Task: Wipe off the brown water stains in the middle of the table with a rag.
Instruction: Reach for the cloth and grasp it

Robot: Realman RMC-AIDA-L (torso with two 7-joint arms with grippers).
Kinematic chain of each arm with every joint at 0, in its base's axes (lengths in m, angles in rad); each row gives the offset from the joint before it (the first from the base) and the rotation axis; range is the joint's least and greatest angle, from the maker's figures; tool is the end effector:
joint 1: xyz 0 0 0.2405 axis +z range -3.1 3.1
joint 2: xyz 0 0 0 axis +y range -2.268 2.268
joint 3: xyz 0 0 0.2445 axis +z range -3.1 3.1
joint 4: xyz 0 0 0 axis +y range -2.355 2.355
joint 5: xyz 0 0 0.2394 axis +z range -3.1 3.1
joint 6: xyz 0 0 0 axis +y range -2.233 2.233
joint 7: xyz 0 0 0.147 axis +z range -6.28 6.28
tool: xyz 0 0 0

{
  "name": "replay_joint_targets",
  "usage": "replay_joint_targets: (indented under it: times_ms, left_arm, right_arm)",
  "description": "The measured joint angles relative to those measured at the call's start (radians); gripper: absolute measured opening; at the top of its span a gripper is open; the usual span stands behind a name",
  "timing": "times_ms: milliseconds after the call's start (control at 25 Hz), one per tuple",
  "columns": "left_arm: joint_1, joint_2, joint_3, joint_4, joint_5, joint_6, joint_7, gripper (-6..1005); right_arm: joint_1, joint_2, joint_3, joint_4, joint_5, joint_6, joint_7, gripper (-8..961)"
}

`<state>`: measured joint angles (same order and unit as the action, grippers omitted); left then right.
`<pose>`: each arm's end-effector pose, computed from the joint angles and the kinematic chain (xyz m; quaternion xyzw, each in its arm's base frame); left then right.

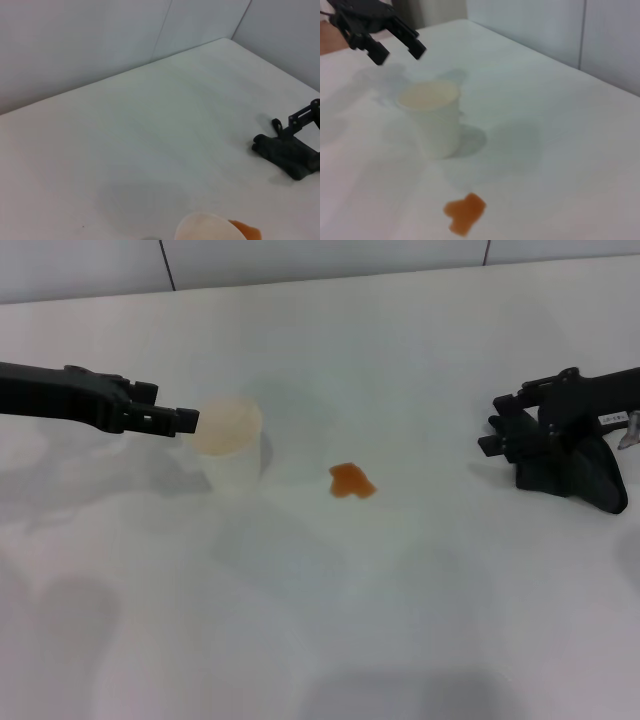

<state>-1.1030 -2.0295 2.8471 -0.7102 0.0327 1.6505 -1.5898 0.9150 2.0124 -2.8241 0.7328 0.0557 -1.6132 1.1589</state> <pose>-0.2279 0.4169 0.0444 -0.9393 -0.3143 -0.0882 0.1057 0.3022 0.3814 0.0627 -0.9588 0.1983 0.0746 0.1893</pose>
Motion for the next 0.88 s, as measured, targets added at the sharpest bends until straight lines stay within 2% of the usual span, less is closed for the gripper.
replay_joint_targets:
  times_ms: [600,880]
  left_arm:
    - [-0.017,0.000,0.000,-0.002,0.002,0.002,-0.005,889]
    - [-0.024,0.000,0.000,-0.006,0.001,0.001,-0.007,890]
  right_arm:
    - [-0.036,-0.007,-0.002,0.110,-0.013,0.035,-0.022,655]
    - [-0.037,-0.002,-0.002,0.118,-0.097,0.088,-0.001,654]
